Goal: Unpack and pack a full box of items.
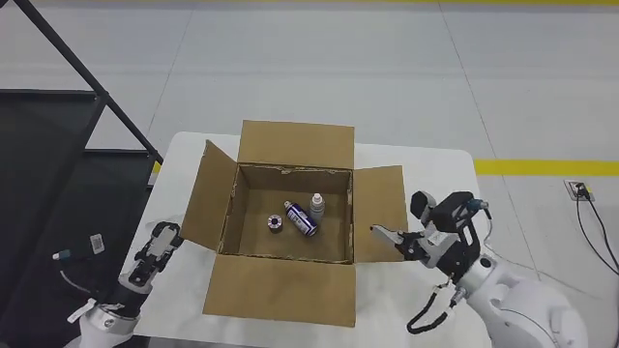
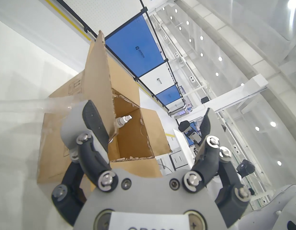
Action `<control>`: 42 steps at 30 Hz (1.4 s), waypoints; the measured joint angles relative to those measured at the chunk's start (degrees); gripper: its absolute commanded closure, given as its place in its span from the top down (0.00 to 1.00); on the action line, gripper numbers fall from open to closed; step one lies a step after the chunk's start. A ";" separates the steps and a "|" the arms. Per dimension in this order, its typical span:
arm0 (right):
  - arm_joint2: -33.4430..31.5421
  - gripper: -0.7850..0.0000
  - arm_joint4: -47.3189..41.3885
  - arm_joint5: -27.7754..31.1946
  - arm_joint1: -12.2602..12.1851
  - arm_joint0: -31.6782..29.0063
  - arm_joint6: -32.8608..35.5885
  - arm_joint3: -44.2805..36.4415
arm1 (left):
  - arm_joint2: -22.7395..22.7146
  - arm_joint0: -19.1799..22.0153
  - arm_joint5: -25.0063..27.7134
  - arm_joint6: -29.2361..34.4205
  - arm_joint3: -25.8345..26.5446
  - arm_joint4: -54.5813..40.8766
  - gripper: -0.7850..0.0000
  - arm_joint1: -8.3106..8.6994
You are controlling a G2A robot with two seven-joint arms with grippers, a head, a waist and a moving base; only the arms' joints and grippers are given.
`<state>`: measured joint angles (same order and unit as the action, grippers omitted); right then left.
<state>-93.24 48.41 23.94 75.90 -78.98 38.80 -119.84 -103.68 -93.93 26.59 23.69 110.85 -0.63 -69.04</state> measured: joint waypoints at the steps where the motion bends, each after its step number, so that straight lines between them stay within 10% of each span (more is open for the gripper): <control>1: -1.71 1.00 -2.01 0.33 -0.22 -0.31 1.39 0.76 | 0.48 0.03 -0.07 0.00 0.27 0.47 1.00 -0.01; 15: -4.31 1.00 -33.94 9.58 -3.84 19.60 31.88 35.19 | 8.15 2.99 -3.85 0.22 1.00 8.33 1.00 -0.07; 42: 8.40 1.00 -50.31 5.84 -3.57 22.84 26.29 39.57 | 14.28 6.16 -7.37 0.69 -1.10 14.65 1.00 0.01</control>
<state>-84.84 -1.90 29.79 72.33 -56.14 65.09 -80.26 -89.41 -87.77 19.22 24.38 109.75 14.02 -69.03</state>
